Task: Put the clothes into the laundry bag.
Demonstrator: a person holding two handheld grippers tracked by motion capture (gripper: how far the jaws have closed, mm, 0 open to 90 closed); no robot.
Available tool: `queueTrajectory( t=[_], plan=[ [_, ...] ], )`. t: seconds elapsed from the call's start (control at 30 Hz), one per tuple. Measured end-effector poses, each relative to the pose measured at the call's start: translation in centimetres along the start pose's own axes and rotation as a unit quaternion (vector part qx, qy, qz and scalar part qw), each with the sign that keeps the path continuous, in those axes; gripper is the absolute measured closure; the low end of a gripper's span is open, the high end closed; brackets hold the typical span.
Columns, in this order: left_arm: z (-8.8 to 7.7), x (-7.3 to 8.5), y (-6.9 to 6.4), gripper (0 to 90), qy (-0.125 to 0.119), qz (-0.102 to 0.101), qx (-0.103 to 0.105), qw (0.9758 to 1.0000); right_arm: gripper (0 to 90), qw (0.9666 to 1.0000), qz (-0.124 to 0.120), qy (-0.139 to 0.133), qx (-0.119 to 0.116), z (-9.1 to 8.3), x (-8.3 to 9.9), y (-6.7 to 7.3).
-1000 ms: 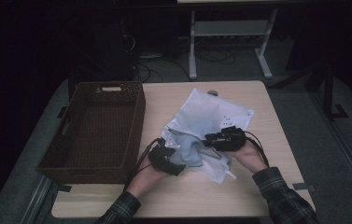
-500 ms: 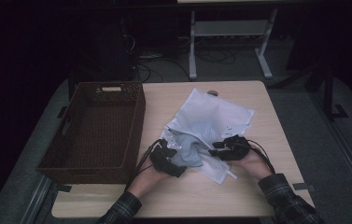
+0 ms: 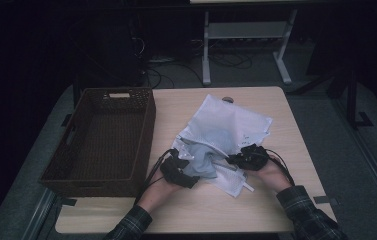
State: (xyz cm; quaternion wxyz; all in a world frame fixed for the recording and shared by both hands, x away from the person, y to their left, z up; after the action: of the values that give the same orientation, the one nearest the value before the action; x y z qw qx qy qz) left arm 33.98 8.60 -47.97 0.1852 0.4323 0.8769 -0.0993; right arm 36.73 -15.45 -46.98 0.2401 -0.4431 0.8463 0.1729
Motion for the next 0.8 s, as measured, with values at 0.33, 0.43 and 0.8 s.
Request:
queueTrajectory(
  t=[0.33, 0.43, 0.8],
  plan=[
    [-1.0, -0.2, 0.4, 73.5, -0.028, -0.015, 0.023, 0.9992, 86.2, 1.0, -0.007, -0.005, -0.001, -0.3, -0.1, 0.2],
    [-1.2, -0.2, 0.3, 74.5, -0.034, -0.017, 0.029, 0.9989, 86.4, 1.0, -0.008, -0.005, -0.003, -0.3, -0.2, 0.4],
    [-2.6, -1.3, -0.8, 75.0, -0.063, -0.008, 0.044, 0.997, 86.5, 0.9994, -0.023, -0.018, -0.02, -1.7, -0.5, 1.9]
  ],
)
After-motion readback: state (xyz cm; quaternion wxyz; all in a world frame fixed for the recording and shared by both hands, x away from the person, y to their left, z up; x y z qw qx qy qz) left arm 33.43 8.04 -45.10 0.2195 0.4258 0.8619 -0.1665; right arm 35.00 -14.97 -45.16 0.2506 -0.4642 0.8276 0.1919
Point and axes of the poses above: each handheld gripper's, and its own axes: z roughly forward along the jaws, x roughly out of its underside, y roughly to its left, the point moved 3 cm from there along z, roughly forward along the jaws, and after that the axes turned 13 degrees about y, right-handed, at the moved point
